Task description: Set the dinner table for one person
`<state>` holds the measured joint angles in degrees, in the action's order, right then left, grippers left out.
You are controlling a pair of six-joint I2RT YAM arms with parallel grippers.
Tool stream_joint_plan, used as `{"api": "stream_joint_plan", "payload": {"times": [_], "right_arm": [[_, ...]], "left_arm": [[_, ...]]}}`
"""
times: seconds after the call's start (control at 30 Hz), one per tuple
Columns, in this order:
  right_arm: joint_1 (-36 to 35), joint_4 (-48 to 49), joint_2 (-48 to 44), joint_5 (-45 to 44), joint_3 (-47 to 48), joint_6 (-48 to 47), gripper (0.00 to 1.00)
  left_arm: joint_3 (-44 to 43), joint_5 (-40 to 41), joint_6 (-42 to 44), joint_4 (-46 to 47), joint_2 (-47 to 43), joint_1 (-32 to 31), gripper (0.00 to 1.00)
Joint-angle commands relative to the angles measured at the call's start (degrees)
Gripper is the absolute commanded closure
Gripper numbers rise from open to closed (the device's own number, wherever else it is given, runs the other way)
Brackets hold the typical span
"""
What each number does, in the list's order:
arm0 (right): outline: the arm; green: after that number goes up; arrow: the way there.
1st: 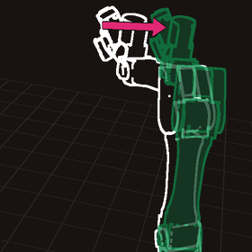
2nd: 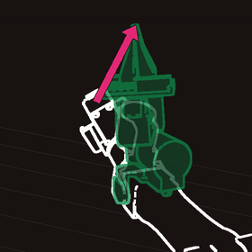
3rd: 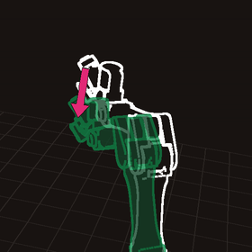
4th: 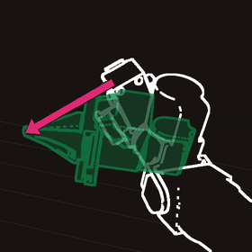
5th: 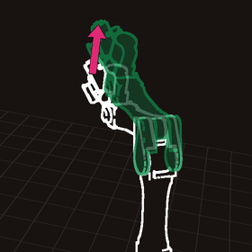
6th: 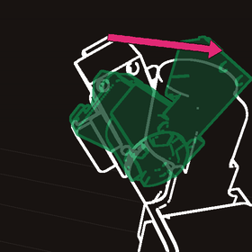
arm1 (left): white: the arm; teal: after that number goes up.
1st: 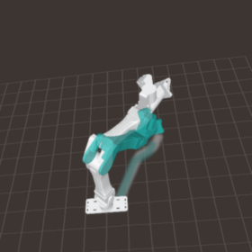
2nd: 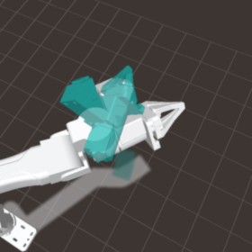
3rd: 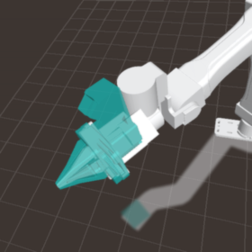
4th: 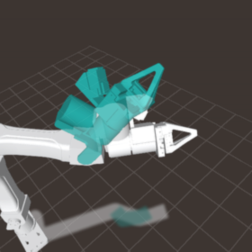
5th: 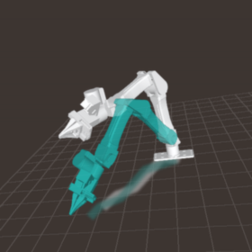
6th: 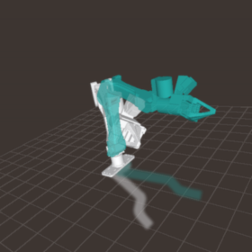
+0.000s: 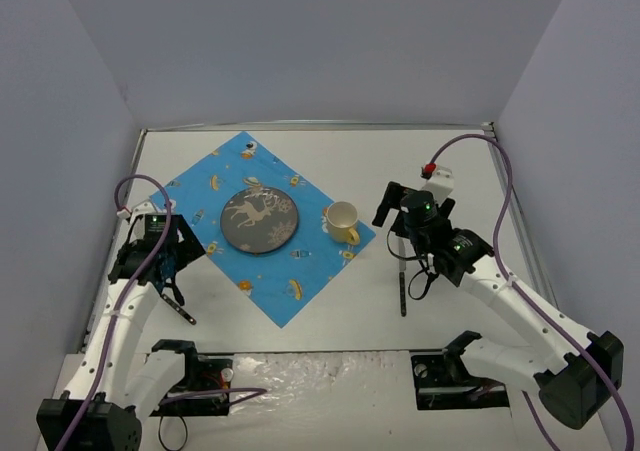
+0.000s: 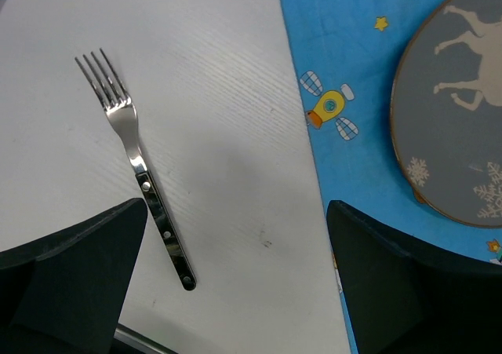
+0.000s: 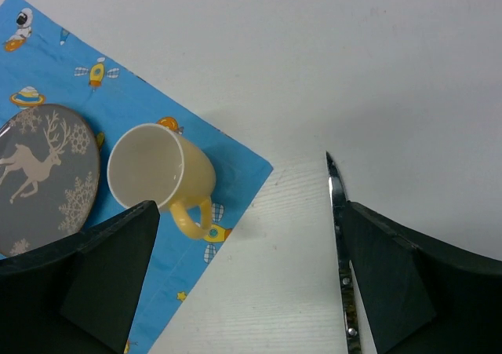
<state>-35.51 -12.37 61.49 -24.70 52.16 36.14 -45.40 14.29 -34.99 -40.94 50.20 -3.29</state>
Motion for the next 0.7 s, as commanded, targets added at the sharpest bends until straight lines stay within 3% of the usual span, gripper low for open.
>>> {"api": "stream_joint_plan", "payload": {"times": [0.0,0.13,0.27,0.5,0.67], "right_arm": [[3.09,10.29,-4.14,8.36,-5.28,-3.29,0.0],[4.42,14.34,-4.08,12.41,-8.24,-5.05,0.0],[5.45,16.76,-3.34,16.6,-9.89,-5.99,0.0],[6.99,20.41,-2.96,21.19,-12.5,-7.36,0.0],[7.12,20.98,-3.29,21.31,-13.14,-7.89,0.0]], "left_arm": [[1.94,5.62,-9.45,-0.9,1.64,1.93,0.03],[4.93,6.37,-13.89,-0.33,2.46,3.24,0.03],[9.27,3.13,-16.87,1.44,3.41,9.2,0.03],[12.33,-1.89,-15.98,5.79,8.42,16.63,0.03],[13.58,-3.6,-15.81,8.93,14.08,18.11,0.11]]}}
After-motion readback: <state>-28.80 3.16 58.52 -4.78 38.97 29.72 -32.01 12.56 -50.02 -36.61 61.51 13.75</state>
